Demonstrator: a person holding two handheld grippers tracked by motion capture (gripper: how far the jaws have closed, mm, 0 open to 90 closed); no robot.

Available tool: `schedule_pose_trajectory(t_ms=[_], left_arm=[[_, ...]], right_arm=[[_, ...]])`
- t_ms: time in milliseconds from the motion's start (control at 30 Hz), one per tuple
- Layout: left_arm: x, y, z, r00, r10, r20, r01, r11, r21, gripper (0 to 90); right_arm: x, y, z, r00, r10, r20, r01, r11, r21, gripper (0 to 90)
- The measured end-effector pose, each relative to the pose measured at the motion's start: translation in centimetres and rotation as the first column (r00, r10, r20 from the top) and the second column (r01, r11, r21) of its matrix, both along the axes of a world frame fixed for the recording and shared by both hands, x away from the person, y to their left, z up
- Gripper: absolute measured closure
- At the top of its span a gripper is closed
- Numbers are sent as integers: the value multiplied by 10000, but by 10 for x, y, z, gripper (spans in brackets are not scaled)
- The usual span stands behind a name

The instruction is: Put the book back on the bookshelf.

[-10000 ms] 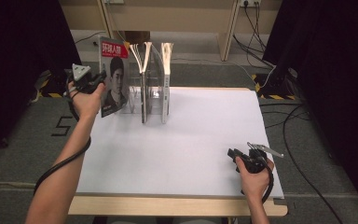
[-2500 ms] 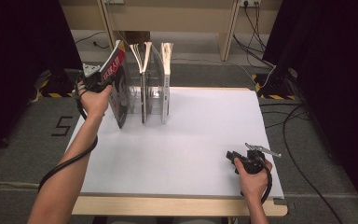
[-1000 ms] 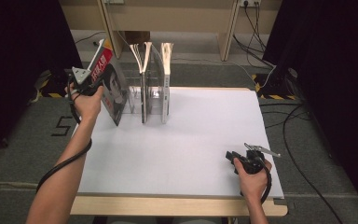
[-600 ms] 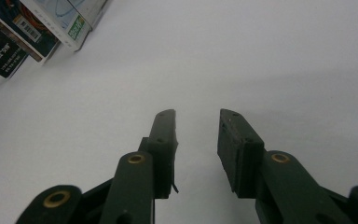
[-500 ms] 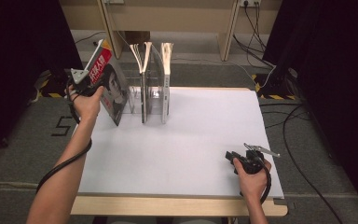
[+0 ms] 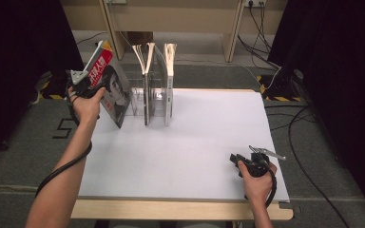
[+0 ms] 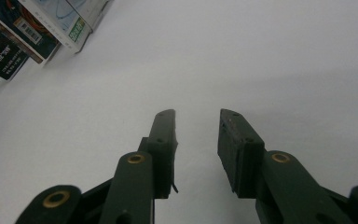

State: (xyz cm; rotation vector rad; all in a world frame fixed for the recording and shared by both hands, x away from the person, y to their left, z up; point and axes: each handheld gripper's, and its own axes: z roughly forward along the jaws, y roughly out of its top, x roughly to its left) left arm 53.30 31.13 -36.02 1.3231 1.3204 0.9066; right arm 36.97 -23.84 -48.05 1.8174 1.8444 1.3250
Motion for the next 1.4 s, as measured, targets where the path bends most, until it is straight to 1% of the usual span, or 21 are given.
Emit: schedule_pose_trajectory(t_ms=[100,300,333,367,533,567,600,633,700,733,800,833,867,1000,1133,1400], left_arm=[[-1,2,-1,10000,-5,-79,5,9999,-101,563],[-2,1,-4,9999,-54,-123,54,10000,-40,552],[-2,2,-5,9999,-57,-158,56,10000,-63,552],[-2,2,-6,9998,-52,-177,50,9999,-113,550],[-3,4,-8,9998,-54,-214,51,9999,-150,542],[-4,4,-8,9998,-51,-209,47,9998,-178,541],[-5,5,-8,9998,-65,-206,60,9997,-243,539],[-6,5,-8,9998,-89,-198,83,9994,-331,536],[-7,5,-8,9998,-110,-189,105,9996,-258,533],[-8,5,-7,9997,-179,-190,173,9995,-265,532],[-8,5,-8,9996,-192,-215,186,9995,-264,530],[-8,5,-8,9996,-194,-207,190,9996,-224,528],[-9,5,-9,9995,-202,-239,197,9996,-211,526],[-10,5,-10,9995,-172,-270,169,9998,-132,521],[-14,7,-7,9997,-175,-194,174,9998,-70,516],[-19,12,-8,9995,-189,-249,187,9998,-80,510]], right_arm=[[0,0,0,10000,35,-12,-36,10000,-73,670],[0,0,0,10000,55,-14,-56,9999,-93,670],[0,0,0,10000,55,-14,-56,9999,-93,670],[0,0,0,10000,15,-54,-15,10000,17,670],[0,0,0,10000,30,-14,-30,10000,-31,670],[0,-1,0,10000,33,-2,-33,10000,-59,671],[0,0,0,10000,-11,-40,11,10000,62,671],[0,0,0,10000,13,-38,-13,10000,27,671],[-1,0,0,10000,21,-68,-20,10000,26,671],[0,0,-1,10000,45,-10,-45,9999,-105,670],[0,0,-1,10000,44,-12,-44,9999,-107,671],[-1,1,0,10000,5,-99,-5,10000,32,670],[-1,1,0,9999,-11,-107,12,10000,58,670],[-1,1,1,10000,-21,-30,21,10000,49,670],[-2,0,1,10000,-64,29,64,10000,59,670],[-2,2,2,10000,-20,-36,21,10000,58,670]])
